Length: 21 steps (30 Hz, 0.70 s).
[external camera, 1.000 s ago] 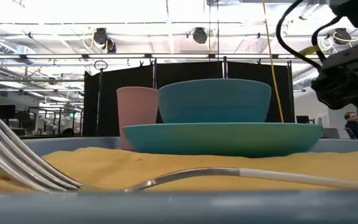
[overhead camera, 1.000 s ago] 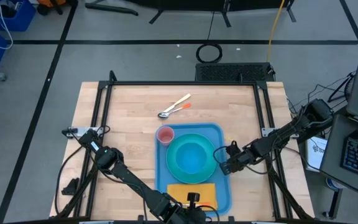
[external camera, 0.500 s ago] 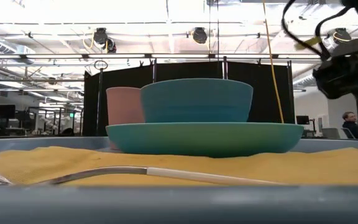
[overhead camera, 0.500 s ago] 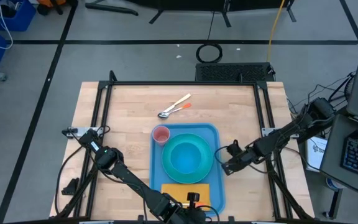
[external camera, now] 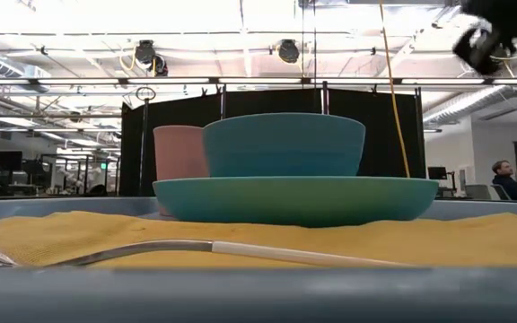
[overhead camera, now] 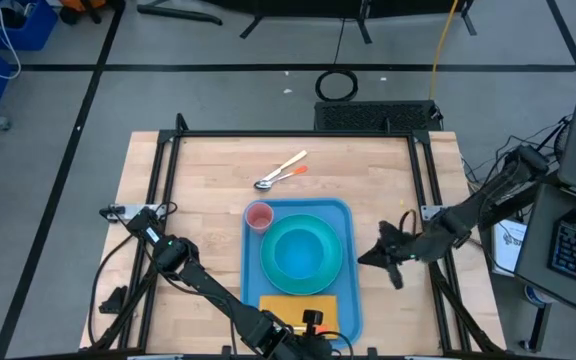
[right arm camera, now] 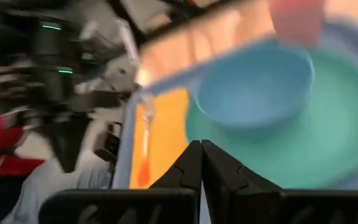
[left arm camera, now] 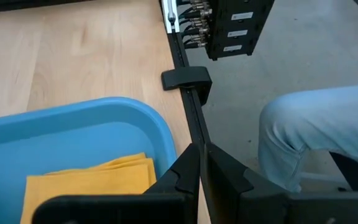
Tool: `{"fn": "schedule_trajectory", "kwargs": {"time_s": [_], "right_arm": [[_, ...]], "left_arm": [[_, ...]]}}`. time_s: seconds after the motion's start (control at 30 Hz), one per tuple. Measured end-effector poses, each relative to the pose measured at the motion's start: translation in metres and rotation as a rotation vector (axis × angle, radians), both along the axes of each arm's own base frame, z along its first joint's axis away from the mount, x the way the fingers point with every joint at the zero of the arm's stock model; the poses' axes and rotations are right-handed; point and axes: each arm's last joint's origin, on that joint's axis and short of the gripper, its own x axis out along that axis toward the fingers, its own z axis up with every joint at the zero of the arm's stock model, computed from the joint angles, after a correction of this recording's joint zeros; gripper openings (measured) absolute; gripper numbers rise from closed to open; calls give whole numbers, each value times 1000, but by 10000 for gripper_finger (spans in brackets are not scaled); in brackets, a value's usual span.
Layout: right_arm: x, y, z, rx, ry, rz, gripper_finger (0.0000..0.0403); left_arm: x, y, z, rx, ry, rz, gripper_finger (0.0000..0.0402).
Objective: Set up tray
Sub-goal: Put the orange spoon on the yellow table napkin to the top of the orange fork
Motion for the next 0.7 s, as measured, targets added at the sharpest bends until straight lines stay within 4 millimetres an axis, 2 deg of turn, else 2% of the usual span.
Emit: {"fn": "schedule_trajectory", "kwargs": {"time_s": [0.17,0.33,0.43,0.53,0.7], "right_arm": [[-17,-5,24,-154,-200,111,0],[-36,-13,46,-208,-385,177,0],[-46,-16,53,-224,-498,244,0],[-56,-22,48,-213,-580,291,0],[-67,-33,18,-187,-649,276,0]], "left_arm": [[0,0,0,2,-2,-3,31],[-1,-1,0,5,0,-6,31],[-2,-2,0,5,0,-8,31],[-2,-2,0,6,-1,-10,31],[-1,-1,0,0,-1,-3,31]]}}
